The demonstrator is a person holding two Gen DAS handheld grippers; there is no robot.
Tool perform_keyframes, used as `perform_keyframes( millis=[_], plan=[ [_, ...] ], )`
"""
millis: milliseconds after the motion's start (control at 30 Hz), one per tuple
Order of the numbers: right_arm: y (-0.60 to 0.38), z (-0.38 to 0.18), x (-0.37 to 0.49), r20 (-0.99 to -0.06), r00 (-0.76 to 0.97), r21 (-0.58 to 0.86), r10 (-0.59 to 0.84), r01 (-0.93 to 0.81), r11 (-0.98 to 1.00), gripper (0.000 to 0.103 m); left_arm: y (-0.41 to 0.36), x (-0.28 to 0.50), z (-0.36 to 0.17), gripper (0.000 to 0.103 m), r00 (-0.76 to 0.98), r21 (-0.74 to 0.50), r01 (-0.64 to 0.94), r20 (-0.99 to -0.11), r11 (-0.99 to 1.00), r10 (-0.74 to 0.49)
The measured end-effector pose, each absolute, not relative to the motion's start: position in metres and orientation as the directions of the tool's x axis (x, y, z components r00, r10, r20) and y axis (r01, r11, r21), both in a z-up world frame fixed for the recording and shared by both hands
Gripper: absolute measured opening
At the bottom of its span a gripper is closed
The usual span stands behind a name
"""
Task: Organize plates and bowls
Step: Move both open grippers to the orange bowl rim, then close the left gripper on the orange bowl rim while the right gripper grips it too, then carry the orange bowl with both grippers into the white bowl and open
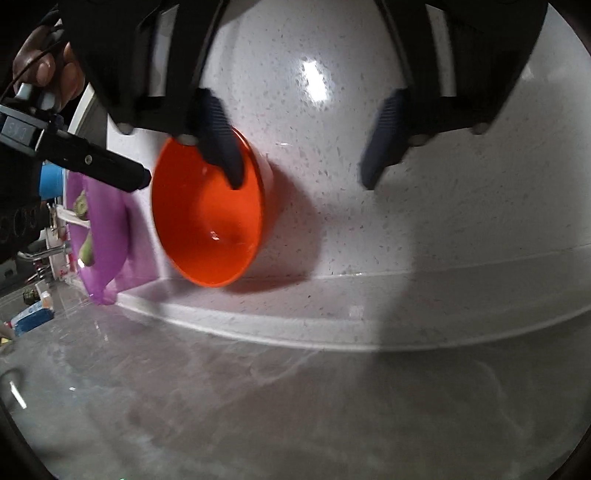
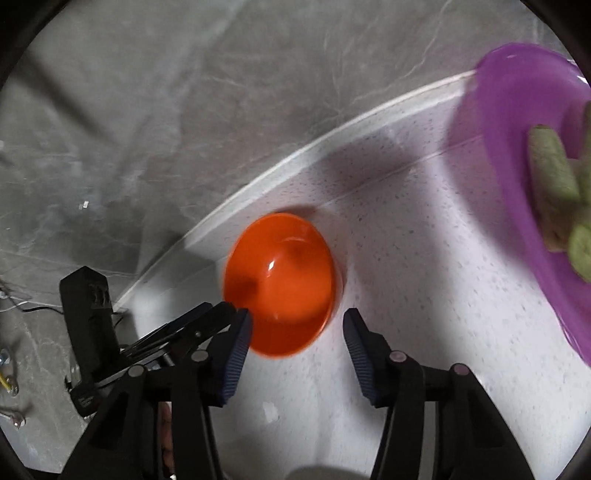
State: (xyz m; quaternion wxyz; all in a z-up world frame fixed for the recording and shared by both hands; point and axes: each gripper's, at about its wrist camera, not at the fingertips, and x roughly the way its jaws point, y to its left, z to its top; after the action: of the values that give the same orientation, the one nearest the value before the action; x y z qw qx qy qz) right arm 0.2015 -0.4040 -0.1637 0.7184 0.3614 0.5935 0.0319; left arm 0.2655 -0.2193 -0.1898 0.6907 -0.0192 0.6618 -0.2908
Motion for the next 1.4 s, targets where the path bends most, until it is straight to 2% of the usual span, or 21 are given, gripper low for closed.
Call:
perform_keyframes(
  millis=[200, 233, 267, 333, 400, 467, 567, 800, 967, 1400],
  plan=[
    [-0.405, -0.185, 0.208, -0.852, 0.261, 0.524, 0.454, 0.410, 0.746, 0.044, -0.229, 0.270, -0.206, 0.051, -0.052, -0.405, 0.385, -0.907, 0.829, -0.419],
    [-0.405, -0.187, 0.207, -0.853, 0.261, 0.523, 0.453, 0.407, 0.749, 0.038, -0.230, 0.270, -0.208, 0.049, -0.048, -0.401, 0.393, -0.908, 0.827, -0.417],
    [-0.405, -0.188, 0.207, -0.855, 0.259, 0.518, 0.449, 0.404, 0.754, 0.028, -0.230, 0.269, -0.208, 0.041, -0.048, -0.403, 0.396, -0.907, 0.825, -0.419],
    [-0.406, -0.190, 0.203, -0.855, 0.262, 0.519, 0.449, 0.402, 0.754, 0.017, -0.233, 0.270, -0.210, 0.034, -0.049, -0.396, 0.403, -0.909, 0.825, -0.413],
    [-0.408, -0.192, 0.201, -0.843, 0.270, 0.537, 0.464, 0.407, 0.739, 0.017, -0.235, 0.268, -0.209, 0.028, -0.052, -0.405, 0.403, -0.905, 0.821, -0.422],
    [-0.408, -0.192, 0.201, -0.844, 0.274, 0.536, 0.461, 0.393, 0.747, 0.016, -0.239, 0.265, -0.207, 0.019, -0.046, -0.395, 0.417, -0.909, 0.819, -0.415],
    [-0.408, -0.191, 0.203, -0.847, 0.274, 0.530, 0.455, 0.381, 0.757, 0.015, -0.246, 0.258, -0.204, 0.011, -0.049, -0.390, 0.436, -0.910, 0.811, -0.411],
    [-0.405, -0.195, 0.199, -0.836, 0.273, 0.548, 0.476, 0.388, 0.741, 0.014, -0.249, 0.250, -0.198, 0.010, -0.080, -0.421, 0.413, -0.900, 0.808, -0.428],
    [-0.409, -0.174, 0.183, -0.825, 0.294, 0.564, 0.483, 0.367, 0.740, 0.014, -0.247, 0.232, -0.173, 0.010, -0.070, -0.421, 0.424, -0.898, 0.802, -0.435],
    [-0.400, -0.101, 0.075, -0.803, 0.327, 0.588, 0.499, 0.296, 0.753, 0.016, -0.240, 0.113, -0.095, 0.011, -0.070, -0.444, 0.518, -0.874, 0.731, -0.481]
  ],
)
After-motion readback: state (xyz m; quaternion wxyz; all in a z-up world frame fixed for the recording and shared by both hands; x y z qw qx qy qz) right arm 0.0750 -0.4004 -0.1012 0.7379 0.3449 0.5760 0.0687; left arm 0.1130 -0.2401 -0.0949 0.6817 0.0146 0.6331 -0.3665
